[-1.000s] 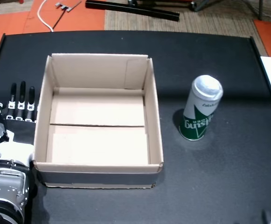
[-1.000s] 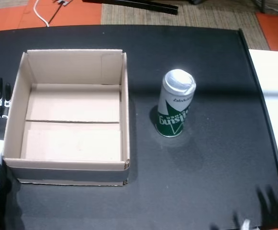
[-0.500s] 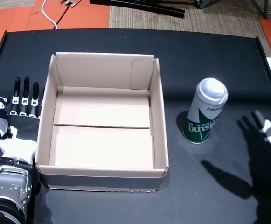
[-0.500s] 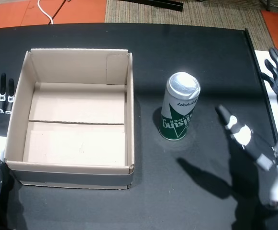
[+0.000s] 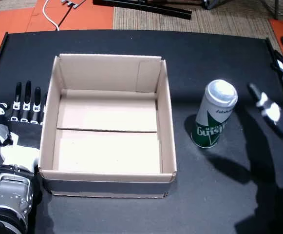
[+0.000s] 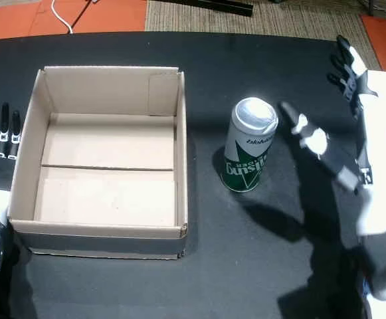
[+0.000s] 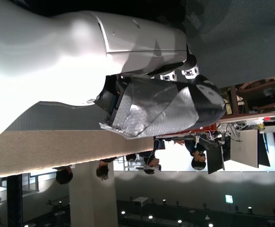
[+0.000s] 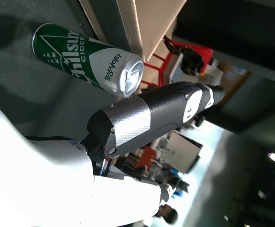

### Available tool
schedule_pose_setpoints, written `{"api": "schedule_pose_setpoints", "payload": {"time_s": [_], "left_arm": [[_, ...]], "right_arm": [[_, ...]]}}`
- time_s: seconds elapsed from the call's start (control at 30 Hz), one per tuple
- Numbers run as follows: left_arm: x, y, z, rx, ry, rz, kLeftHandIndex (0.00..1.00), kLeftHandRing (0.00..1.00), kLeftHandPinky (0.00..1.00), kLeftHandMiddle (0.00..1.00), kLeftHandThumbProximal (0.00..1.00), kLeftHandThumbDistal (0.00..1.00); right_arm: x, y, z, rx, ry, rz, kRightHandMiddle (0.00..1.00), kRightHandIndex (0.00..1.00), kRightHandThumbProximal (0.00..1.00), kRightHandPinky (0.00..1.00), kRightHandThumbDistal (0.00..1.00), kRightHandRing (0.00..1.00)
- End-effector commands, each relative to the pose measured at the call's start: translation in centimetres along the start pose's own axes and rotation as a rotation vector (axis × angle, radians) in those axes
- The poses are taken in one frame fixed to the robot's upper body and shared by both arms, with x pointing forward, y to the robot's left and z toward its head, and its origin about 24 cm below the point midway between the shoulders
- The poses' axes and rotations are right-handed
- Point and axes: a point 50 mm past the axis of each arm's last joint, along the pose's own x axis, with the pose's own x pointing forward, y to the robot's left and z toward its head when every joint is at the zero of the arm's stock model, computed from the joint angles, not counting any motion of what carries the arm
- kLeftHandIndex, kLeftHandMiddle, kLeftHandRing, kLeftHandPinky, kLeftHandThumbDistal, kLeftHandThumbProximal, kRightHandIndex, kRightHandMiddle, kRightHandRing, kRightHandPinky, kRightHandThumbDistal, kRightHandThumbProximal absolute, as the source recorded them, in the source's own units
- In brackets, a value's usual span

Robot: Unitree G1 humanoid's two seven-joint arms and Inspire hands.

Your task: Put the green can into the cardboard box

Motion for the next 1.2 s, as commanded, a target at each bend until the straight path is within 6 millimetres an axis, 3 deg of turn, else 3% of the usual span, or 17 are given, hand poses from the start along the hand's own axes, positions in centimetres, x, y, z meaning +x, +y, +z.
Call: {"api": "schedule_pose_setpoints", "payload": {"time_s": [0.0,0.3,0.5,0.67,0.73,0.9,1.17], "left_arm": [[-0.9,1.7,-0.7,0.004,0.034,0.071,0.42,0.58,0.71,0.45,0.82,0.00],[-0.7,1.4,-0.7,-0.002,0.023,0.078,0.44,0.58,0.74,0.47,0.83,0.00],[-0.7,1.4,-0.8,-0.005,0.025,0.076,0.43,0.57,0.72,0.47,0.88,0.00],[-0.7,1.4,-0.8,-0.009,0.023,0.080,0.45,0.58,0.75,0.47,0.85,0.00],[-0.7,1.4,-0.7,-0.013,0.020,0.076,0.45,0.58,0.75,0.47,0.80,0.00],[-0.7,1.4,-0.7,-0.014,0.019,0.072,0.44,0.57,0.72,0.46,0.77,0.00],[-0.6,1.2,-0.9,0.002,0.020,0.081,0.45,0.59,0.77,0.47,0.84,0.00]], "right_arm": [[0.6,0.4,-0.2,0.038,0.031,0.023,0.98,0.88,0.58,1.00,1.00,1.00],[2.5,0.6,-0.7,0.154,0.130,0.181,0.99,0.91,0.54,1.00,1.00,1.00],[2.6,0.4,-1.2,0.174,0.189,0.214,1.00,0.90,0.54,1.00,1.00,1.00],[2.4,0.7,-1.6,0.176,0.221,0.227,1.00,0.89,0.55,1.00,1.00,1.00],[2.4,0.8,-1.7,0.172,0.234,0.231,1.00,0.89,0.55,1.00,1.00,1.00],[2.3,1.1,-2.0,0.100,0.267,0.258,1.00,0.90,0.61,1.00,1.00,1.00],[2.2,1.8,-2.5,0.046,0.326,0.291,1.00,0.92,0.58,1.00,1.00,1.00]]}}
